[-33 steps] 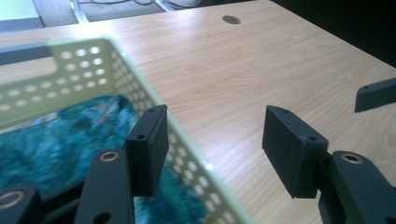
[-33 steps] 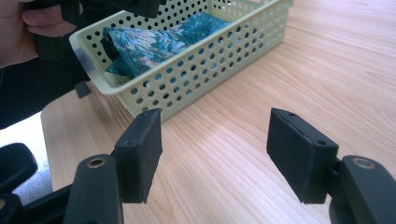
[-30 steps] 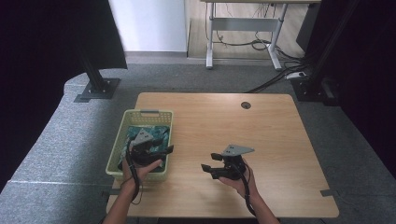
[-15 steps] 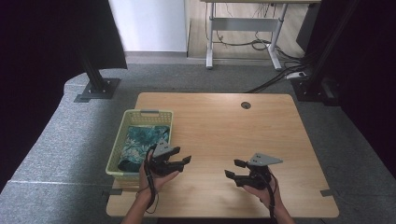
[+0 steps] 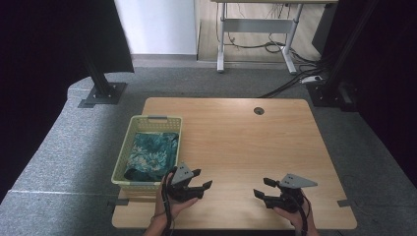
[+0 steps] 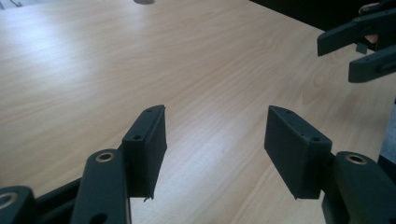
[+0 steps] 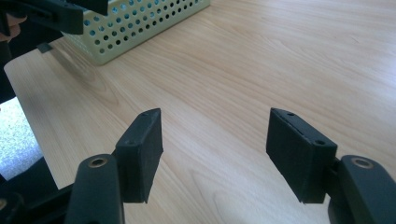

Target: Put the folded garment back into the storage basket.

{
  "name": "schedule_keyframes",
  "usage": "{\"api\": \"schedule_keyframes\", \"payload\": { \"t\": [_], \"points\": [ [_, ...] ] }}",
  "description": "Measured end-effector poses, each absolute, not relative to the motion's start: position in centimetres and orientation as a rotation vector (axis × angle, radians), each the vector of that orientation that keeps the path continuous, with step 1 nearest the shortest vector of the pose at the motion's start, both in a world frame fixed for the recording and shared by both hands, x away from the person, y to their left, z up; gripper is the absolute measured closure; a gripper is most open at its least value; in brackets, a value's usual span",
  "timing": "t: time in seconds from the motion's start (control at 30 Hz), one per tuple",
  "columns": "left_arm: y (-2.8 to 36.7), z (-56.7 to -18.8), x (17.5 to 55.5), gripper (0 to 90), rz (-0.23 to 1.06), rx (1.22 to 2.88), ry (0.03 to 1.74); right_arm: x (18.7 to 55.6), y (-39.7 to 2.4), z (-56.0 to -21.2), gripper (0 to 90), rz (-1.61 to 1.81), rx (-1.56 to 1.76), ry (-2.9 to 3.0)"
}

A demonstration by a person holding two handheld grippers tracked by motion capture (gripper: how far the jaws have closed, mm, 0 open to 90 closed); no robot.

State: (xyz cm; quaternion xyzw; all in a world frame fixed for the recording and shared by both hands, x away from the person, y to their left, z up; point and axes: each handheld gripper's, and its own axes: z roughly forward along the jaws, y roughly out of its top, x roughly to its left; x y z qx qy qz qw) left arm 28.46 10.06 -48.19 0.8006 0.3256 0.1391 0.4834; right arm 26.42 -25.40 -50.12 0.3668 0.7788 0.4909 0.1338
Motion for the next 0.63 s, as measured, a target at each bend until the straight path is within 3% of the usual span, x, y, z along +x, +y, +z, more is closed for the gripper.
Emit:
{"api": "schedule_keyframes", "payload": {
  "t": [0.63],
  "points": [
    [9.0, -51.2, 27.5, 33.8, 0.314, 1.992, 0.806, 25.5, -28.9, -52.2, 29.3, 1.435, 1.146, 2.194]
  ]
}}
